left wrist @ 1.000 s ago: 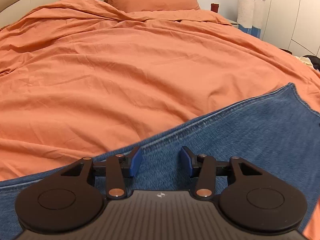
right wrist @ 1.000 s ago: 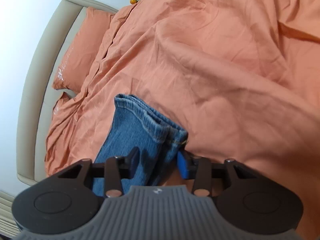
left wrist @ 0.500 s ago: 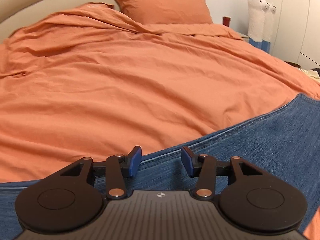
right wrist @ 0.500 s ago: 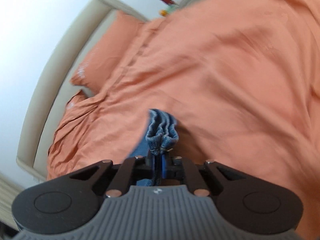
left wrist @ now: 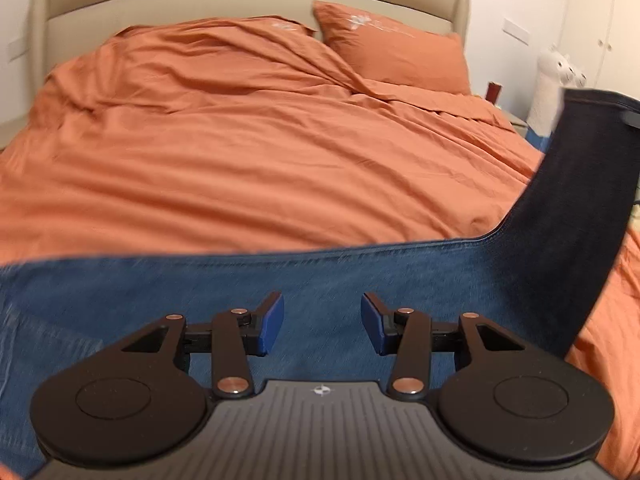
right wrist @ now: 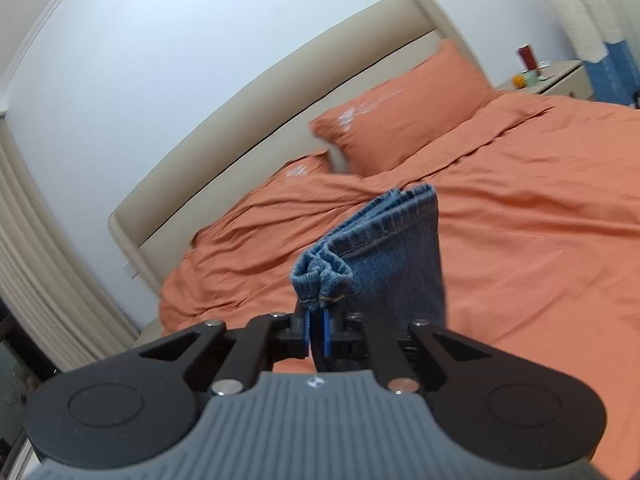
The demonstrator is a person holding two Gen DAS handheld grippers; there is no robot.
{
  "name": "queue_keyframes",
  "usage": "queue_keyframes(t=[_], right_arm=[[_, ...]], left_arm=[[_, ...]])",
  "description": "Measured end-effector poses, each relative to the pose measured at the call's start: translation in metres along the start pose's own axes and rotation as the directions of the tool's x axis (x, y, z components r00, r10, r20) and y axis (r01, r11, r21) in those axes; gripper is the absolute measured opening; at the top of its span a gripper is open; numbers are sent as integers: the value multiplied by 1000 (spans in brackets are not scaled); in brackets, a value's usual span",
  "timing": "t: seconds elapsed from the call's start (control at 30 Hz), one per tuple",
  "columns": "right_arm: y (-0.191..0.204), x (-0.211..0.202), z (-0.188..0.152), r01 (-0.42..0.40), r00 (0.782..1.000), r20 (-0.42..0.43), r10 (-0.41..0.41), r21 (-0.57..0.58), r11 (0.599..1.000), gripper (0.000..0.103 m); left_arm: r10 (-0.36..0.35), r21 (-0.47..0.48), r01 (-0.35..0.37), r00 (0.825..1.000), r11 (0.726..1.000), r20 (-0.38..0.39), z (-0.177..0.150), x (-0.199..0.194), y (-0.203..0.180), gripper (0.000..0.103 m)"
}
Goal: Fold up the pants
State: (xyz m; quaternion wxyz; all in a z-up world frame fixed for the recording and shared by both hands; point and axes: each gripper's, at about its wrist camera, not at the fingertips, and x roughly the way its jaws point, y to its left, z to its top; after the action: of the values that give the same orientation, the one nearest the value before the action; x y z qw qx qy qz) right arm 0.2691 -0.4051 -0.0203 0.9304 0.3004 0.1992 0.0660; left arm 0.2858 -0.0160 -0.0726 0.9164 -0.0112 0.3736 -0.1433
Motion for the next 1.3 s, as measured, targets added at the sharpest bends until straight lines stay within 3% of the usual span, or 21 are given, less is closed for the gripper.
queue_keyframes(t=[0.13,0.27,0.43,0.57,0.67,0.77,0.83,0.9,0.97,1.03,1.1,1.17,1.3], right_arm=[[48,45,-45,-40,996,-76,39,-12,999,1],[80,92,-112,-48,981,-188,40,-41,998,1],[89,140,-212,-19,924,-382,-23,-107,994,1],[84,150,-254,11,889,-450,-87,-169,986,4],[81,151,-258,7,878,-470,-92,-180,984,13],[87,142,-259,-41,863,-500,-70,-207,977,28],[89,140,-252,-70,852,-521,-48,-204,976,31],[83,130,-240,-78,859,-510,-36,-200,977,38],[73,120,-224,-46,881,-467,-75,-241,969,42],[59,113,-210,17,899,-412,-148,-305,952,42],[40,112,-199,117,901,-356,-249,-351,929,42],[17,112,-191,173,904,-311,-293,-359,917,41],[-11,117,-181,233,906,-241,-347,-398,887,23]], left_arm=[[-3,-68,4,1000,998,19,-20,-18,26,53],[-28,-157,33,999,987,30,-35,-23,54,53],[-52,-254,60,998,965,38,-41,-19,79,53],[-132,-346,137,990,928,39,-47,-11,96,53],[-194,-407,195,980,892,46,-49,-2,103,53],[-255,-457,254,965,852,60,-48,8,107,56],[-285,-472,277,957,837,57,-47,19,106,58],[-287,-464,276,957,842,49,-43,32,101,64],[-275,-444,264,961,856,39,-39,48,95,70],[-265,-425,251,964,870,26,-34,64,89,72],[-271,-418,256,962,872,22,-29,80,83,75],[-282,-407,269,959,873,28,-26,93,77,77],[-255,-351,241,967,905,7,-23,115,67,72]])
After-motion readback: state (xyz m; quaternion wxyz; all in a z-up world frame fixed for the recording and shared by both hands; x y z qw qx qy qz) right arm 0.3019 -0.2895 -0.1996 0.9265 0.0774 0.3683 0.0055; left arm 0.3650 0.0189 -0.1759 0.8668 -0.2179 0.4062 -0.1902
